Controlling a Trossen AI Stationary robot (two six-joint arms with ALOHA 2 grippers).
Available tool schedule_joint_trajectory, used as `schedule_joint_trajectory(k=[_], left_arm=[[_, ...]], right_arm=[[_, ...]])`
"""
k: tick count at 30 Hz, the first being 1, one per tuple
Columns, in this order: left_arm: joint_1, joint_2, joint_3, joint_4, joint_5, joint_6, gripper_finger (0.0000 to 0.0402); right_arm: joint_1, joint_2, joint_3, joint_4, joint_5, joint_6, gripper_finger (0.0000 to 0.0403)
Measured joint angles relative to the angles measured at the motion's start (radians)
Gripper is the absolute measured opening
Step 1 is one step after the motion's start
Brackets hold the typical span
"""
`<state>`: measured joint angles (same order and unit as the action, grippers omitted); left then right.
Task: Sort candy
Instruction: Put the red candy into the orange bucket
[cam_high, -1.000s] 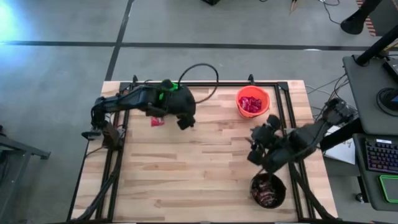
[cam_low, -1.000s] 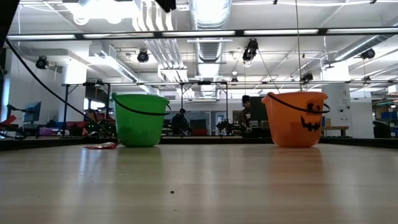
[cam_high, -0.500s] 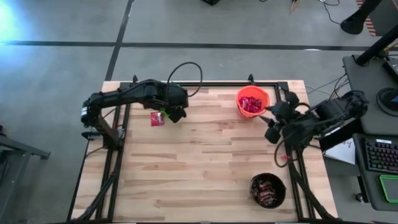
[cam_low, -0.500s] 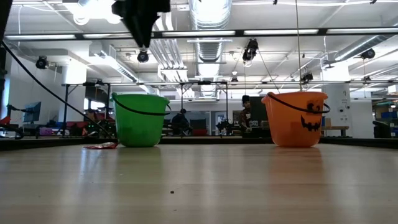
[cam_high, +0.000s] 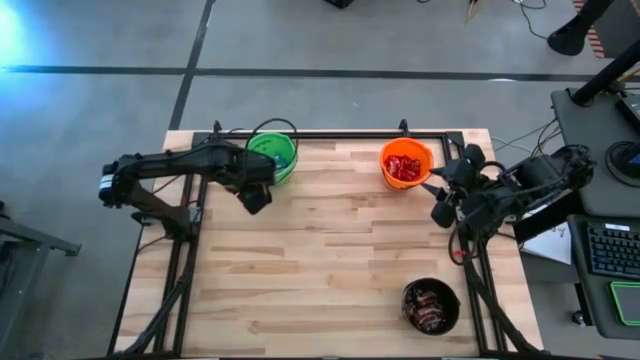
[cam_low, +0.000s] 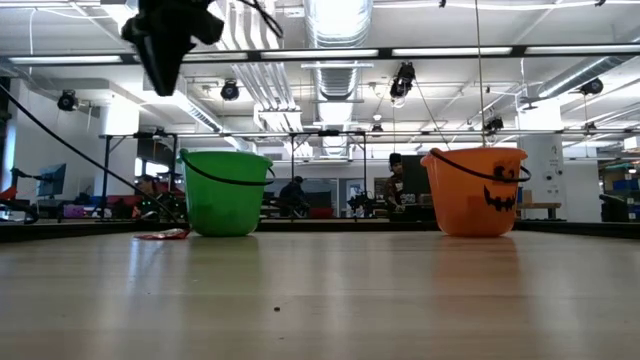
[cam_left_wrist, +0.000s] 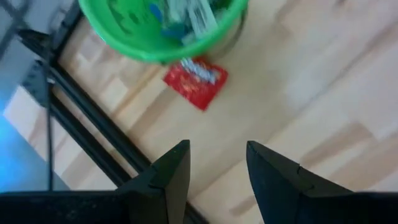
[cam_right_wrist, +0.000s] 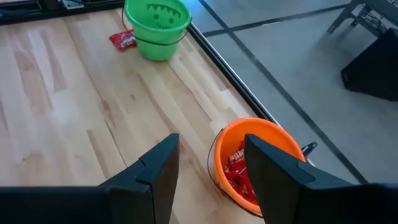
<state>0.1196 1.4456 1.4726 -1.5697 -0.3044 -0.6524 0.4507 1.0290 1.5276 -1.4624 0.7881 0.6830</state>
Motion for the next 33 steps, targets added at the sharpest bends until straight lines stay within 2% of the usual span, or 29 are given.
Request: schedule_joint_trajectory(k=[6,13,23,28,33], left_arm=[[0.0,-0.091,-0.133,0.061,0.088,0.084,0.0139],[0.004,-0.205,-0.318,0.237,0.087,0.104,0.0139],[0.04,-0.349,-0.62,0.483,0.081,0.042,0.0139],[0.071,-0.388,-0.716,0.56,0.078,0.036,0.0139],[0.106,-0.401,-0.761,0.598,0.063,0.042,0.0139]], right_arm=[[0.0,0.009,0.0,0.001,-0.002,0.009,0.0171],[0.0,0.02,0.0,0.001,-0.003,0.023,0.0171],[0.0,0.022,0.0,0.002,-0.014,0.066,0.0171],[0.0,0.022,0.0,0.002,-0.036,0.078,0.0171],[0.0,0.022,0.0,0.002,-0.037,0.079,0.0171]])
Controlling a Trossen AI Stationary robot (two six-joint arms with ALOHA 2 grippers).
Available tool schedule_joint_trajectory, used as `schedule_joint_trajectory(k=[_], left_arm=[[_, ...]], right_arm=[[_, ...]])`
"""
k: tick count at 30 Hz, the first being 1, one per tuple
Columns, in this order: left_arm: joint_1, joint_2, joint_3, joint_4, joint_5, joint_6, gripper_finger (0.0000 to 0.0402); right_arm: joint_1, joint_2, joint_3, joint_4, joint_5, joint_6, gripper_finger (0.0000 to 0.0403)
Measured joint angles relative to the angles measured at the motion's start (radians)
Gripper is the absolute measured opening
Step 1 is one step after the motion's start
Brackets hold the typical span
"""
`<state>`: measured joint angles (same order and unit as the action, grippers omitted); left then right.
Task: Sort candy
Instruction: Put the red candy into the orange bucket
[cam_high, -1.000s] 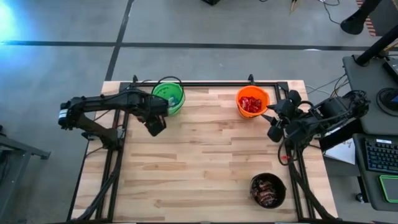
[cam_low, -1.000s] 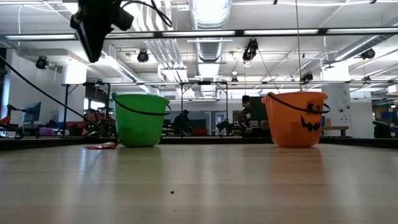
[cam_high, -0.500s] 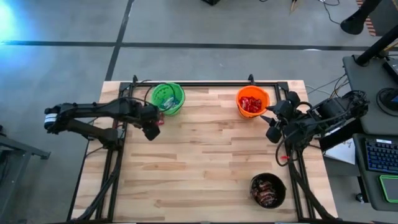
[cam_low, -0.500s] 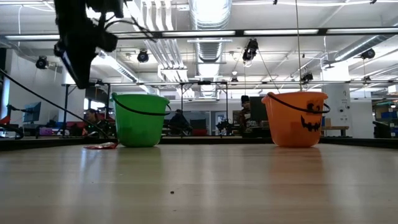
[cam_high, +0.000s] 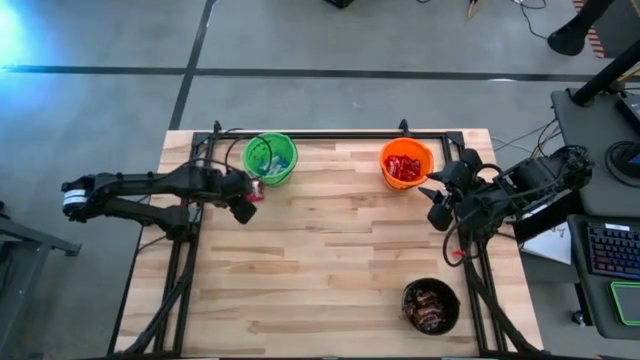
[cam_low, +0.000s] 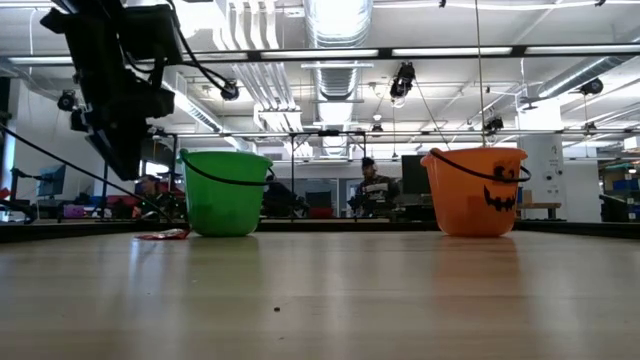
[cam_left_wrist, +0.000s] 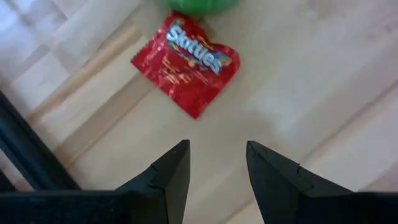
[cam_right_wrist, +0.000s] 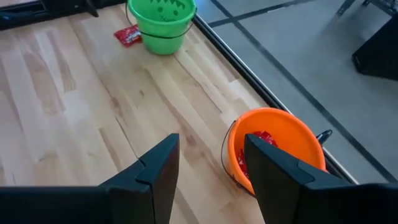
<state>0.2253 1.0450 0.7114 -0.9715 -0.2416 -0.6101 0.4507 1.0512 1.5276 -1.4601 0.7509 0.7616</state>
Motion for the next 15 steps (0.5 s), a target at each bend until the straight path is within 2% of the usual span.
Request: schedule_joint_trajectory(k=[9,15], left_arm=[[0.06,0.0,-0.029,0.073,-0.082,0.042,0.0139],[0.083,0.002,-0.027,0.053,-0.138,0.036,0.0139]], right_arm=[[0.0,0.0,0.0,0.006,0.0,-0.001,0.0171],[0.0,0.0,0.0,0.007,0.0,-0.002,0.0171]])
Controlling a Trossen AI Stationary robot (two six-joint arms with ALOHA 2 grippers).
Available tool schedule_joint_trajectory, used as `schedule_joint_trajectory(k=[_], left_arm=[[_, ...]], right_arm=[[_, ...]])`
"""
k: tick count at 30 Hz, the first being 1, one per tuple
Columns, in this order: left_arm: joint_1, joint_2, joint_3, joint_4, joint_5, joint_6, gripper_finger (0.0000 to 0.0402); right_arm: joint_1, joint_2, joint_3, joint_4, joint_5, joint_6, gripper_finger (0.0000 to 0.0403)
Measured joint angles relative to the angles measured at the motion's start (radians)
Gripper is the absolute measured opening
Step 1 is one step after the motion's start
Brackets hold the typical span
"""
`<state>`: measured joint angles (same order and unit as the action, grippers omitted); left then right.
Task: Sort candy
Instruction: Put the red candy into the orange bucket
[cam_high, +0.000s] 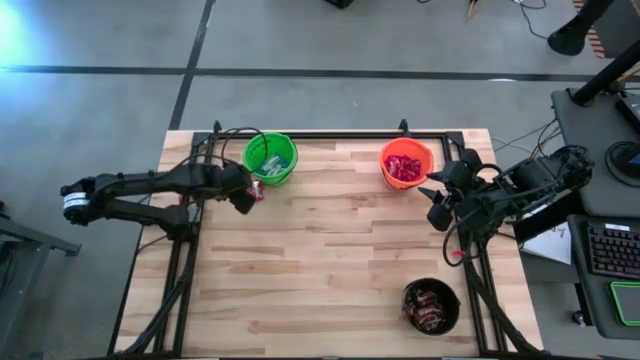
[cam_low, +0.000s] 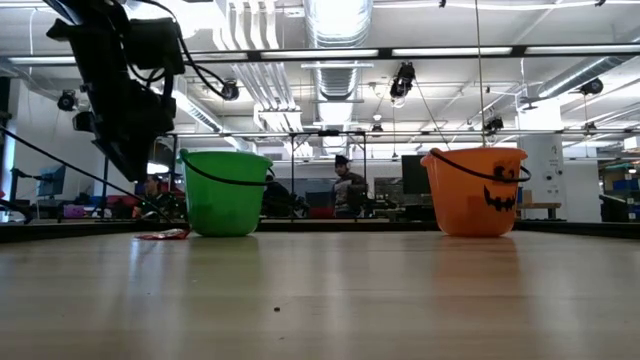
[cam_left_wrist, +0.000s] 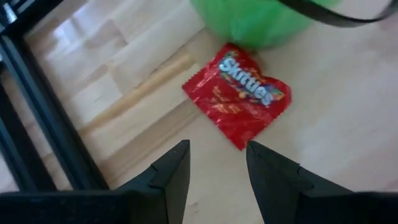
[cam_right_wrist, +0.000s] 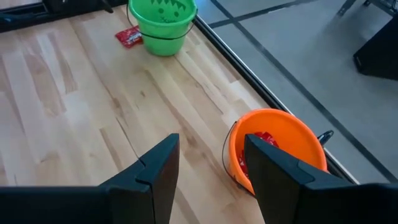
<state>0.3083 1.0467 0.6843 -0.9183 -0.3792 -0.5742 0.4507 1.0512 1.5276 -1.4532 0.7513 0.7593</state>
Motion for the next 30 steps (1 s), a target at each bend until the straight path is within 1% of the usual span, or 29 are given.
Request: schedule_joint_trajectory(k=[6,12,17,20,23,25,28,30], left_arm=[[0.001,0.016,0.055,-0.05,-0.004,-0.019,0.0139],[0.001,0.04,0.149,-0.081,-0.001,-0.024,0.0131],[0.001,0.045,0.176,-0.086,0.003,0.019,0.0119],[0.001,0.044,0.152,-0.084,0.004,-0.004,0.0118],[0.001,0.046,0.105,-0.076,0.025,-0.07,0.012],[0.002,0.046,0.065,-0.059,0.071,-0.102,0.0127],[0.001,0.049,0.017,-0.028,0.175,-0.112,0.0141],[0.001,0.053,-0.008,-0.026,0.196,-0.119,0.0153]], right_arm=[[0.0,0.0,0.0,0.0,0.0,-0.002,0.0171],[0.0,0.0,0.0,-0.001,0.0,-0.005,0.0171],[0.0,0.0,0.0,-0.002,0.0,-0.014,0.0171],[0.0,0.0,0.0,-0.002,0.0,-0.013,0.0171],[0.0,0.0,0.0,-0.002,0.0,-0.011,0.0171],[0.0,0.0,0.0,-0.002,0.0,-0.009,0.0171],[0.0,0.0,0.0,-0.001,0.0,0.0,0.0171],[0.0,0.0,0.0,-0.001,0.0,0.0,0.0171]])
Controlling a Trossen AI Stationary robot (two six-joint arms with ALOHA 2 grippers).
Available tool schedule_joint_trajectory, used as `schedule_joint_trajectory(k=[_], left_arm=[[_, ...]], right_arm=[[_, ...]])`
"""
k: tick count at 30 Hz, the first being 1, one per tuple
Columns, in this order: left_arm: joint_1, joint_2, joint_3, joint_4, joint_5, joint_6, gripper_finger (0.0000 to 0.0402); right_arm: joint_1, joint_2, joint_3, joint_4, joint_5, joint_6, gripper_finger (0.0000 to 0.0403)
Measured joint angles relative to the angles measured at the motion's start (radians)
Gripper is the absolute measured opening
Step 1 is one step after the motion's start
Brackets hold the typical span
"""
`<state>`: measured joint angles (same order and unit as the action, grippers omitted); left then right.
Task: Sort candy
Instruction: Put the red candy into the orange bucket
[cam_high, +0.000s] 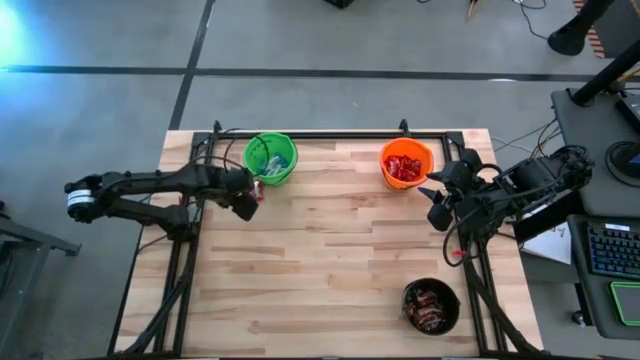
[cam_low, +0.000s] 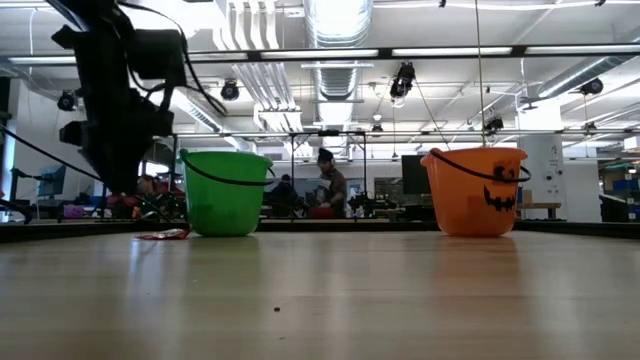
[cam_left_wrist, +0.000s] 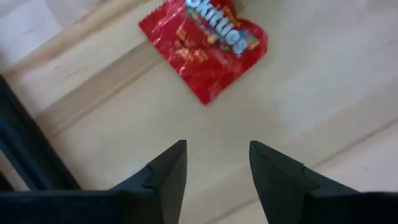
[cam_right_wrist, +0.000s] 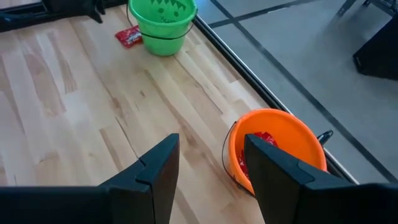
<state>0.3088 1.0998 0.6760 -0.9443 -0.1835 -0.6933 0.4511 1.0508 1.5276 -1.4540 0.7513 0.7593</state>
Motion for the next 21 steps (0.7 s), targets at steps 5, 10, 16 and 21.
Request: schedule_joint_trajectory(k=[5,10,16,21], left_arm=[[0.001,0.001,-0.027,0.052,-0.037,-0.005,0.0181],[0.001,0.001,-0.035,0.106,-0.042,0.058,0.0187],[0.001,0.0,-0.063,0.175,-0.072,0.077,0.0174],[0.001,-0.005,-0.141,0.269,-0.072,0.053,0.0166]], right_arm=[[0.0,0.0,0.0,0.003,-0.004,0.001,0.0171],[0.0,0.0,0.0,0.023,-0.042,0.003,0.0171],[0.0,0.0,0.0,0.023,-0.048,0.021,0.0171],[0.0,0.0,0.0,0.023,-0.056,0.052,0.0171]])
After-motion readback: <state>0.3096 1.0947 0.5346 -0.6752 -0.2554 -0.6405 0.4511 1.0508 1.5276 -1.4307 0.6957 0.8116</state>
